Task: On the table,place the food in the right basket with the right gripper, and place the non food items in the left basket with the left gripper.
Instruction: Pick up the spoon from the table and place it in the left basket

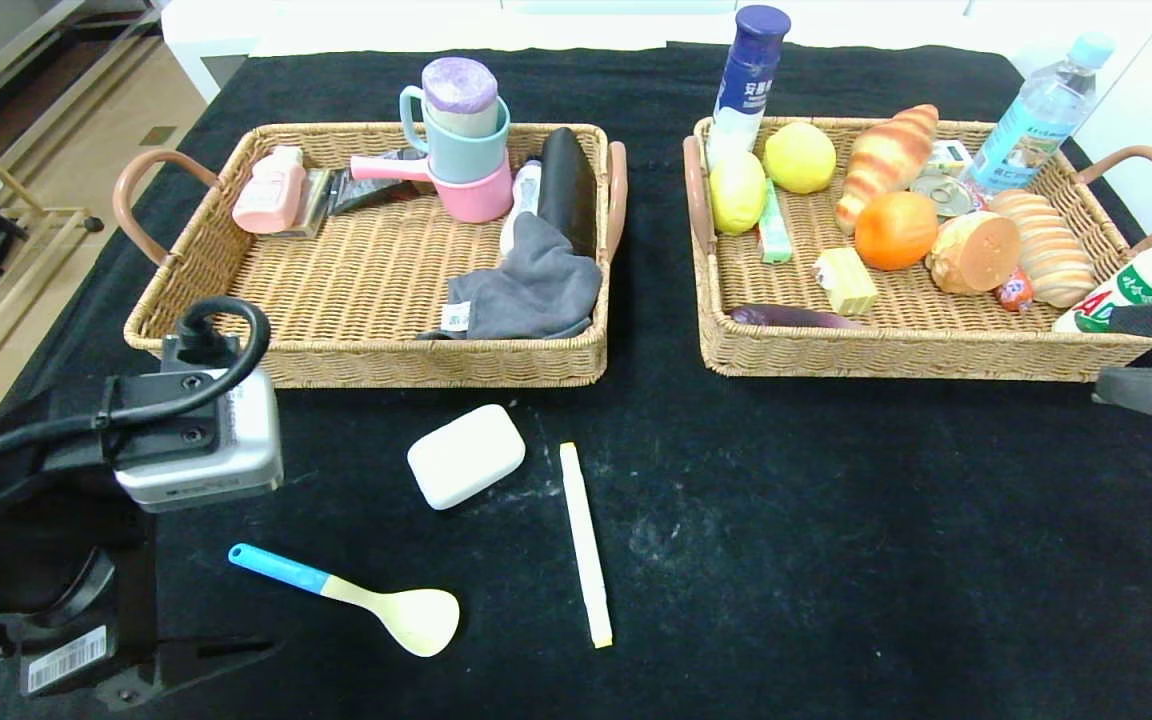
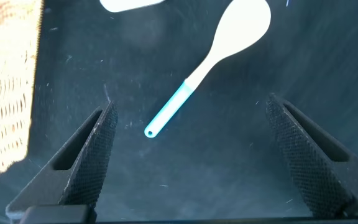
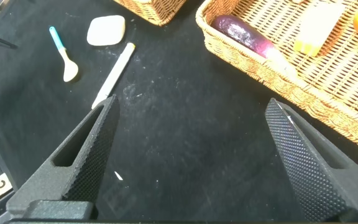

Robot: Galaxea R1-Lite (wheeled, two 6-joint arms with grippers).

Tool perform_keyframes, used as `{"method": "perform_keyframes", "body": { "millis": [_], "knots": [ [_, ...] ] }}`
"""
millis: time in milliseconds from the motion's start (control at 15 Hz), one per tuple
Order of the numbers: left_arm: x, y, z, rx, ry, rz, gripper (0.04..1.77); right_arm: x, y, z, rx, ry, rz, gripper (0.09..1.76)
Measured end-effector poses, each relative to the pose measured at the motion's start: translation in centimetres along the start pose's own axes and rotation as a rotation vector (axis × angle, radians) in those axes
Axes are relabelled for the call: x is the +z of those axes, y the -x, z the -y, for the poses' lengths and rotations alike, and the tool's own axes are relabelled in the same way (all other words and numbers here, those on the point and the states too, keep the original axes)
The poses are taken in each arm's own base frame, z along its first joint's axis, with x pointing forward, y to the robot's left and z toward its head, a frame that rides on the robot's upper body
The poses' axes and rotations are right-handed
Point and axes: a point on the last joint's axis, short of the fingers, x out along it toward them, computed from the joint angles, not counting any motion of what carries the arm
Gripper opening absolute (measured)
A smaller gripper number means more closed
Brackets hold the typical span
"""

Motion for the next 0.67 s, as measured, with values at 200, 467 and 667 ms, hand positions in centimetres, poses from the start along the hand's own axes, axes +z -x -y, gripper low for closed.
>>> {"method": "perform_keyframes", "body": {
  "millis": [200,467,667],
  "knots": [
    [-0.6,-1.0,-0.5,-0.026,-0.091,-0.061,1.72,0.0,0.0,0.0,0.0,-0.002,-0.001,1.71],
    [-1.0,-2.7,-0.6,-0.068,-0.081,-0.112,1.72,-0.1,-0.2,0.1,0.001,-0.004,-0.005,1.71],
    [-1.2,-4.0,-0.5,-0.094,-0.083,-0.154,1.72,-0.1,-0.2,0.2,0.002,-0.004,-0.007,1.71]
  ]
}}
